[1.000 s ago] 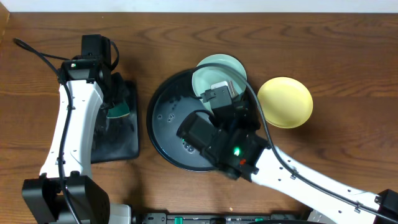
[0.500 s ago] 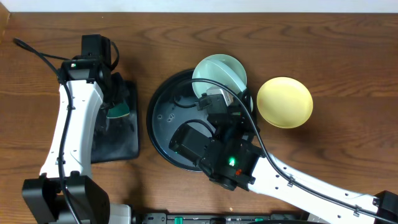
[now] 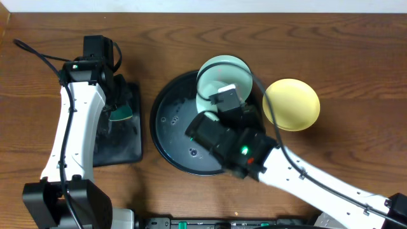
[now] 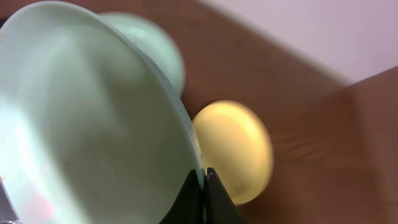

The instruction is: Clean dirty plates on tray and stack at the side

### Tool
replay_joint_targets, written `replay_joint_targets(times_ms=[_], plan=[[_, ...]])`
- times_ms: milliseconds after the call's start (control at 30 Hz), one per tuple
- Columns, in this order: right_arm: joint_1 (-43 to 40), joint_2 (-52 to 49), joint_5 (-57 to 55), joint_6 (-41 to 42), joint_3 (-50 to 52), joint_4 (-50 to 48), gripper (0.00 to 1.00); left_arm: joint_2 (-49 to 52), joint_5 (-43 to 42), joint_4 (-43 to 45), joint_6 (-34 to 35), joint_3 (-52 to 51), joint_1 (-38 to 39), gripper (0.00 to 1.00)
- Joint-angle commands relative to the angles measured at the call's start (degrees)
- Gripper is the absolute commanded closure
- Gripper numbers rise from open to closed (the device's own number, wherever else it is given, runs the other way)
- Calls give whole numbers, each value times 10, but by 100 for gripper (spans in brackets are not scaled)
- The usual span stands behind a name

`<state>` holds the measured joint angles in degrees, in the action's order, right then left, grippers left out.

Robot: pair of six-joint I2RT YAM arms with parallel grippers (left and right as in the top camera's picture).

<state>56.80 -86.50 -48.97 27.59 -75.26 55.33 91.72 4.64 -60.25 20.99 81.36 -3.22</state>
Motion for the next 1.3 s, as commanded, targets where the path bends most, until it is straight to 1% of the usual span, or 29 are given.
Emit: replay_joint_targets(times_ms=[0, 233, 333, 500, 600, 667, 767, 933, 1033, 1133, 1267], plan=[[-47, 11, 170, 28, -6, -1, 99, -3, 5, -3, 3, 2, -3, 92], [-146, 16, 372, -35, -7, -28, 99, -3, 5, -3, 3, 2, -3, 93], [-200, 24, 460, -46, -7, -37, 99, -3, 5, -3, 3, 2, -3, 92], [-308, 40, 593, -71, -7, -33, 99, -3, 5, -3, 3, 2, -3, 93], [-391, 47, 644, -86, -7, -21, 99, -3, 5, -3, 3, 2, -3, 93], [-434, 47, 645, -86, -7, -11, 99, -3, 5, -3, 3, 2, -3, 93], [-511, 45, 637, -108, -7, 4, 99, -3, 5, -3, 3, 2, -3, 92], [-613, 31, 549, -110, -7, 17, 99, -3, 5, -3, 3, 2, -3, 92], [-643, 11, 489, -110, -7, 27, 99, -3, 5, -3, 3, 2, -3, 93], [-652, -13, 442, -110, -7, 30, 99, -3, 5, -3, 3, 2, -3, 93], [-652, -48, 428, -110, -7, 15, 99, -3, 5, -2, 3, 2, -3, 92]])
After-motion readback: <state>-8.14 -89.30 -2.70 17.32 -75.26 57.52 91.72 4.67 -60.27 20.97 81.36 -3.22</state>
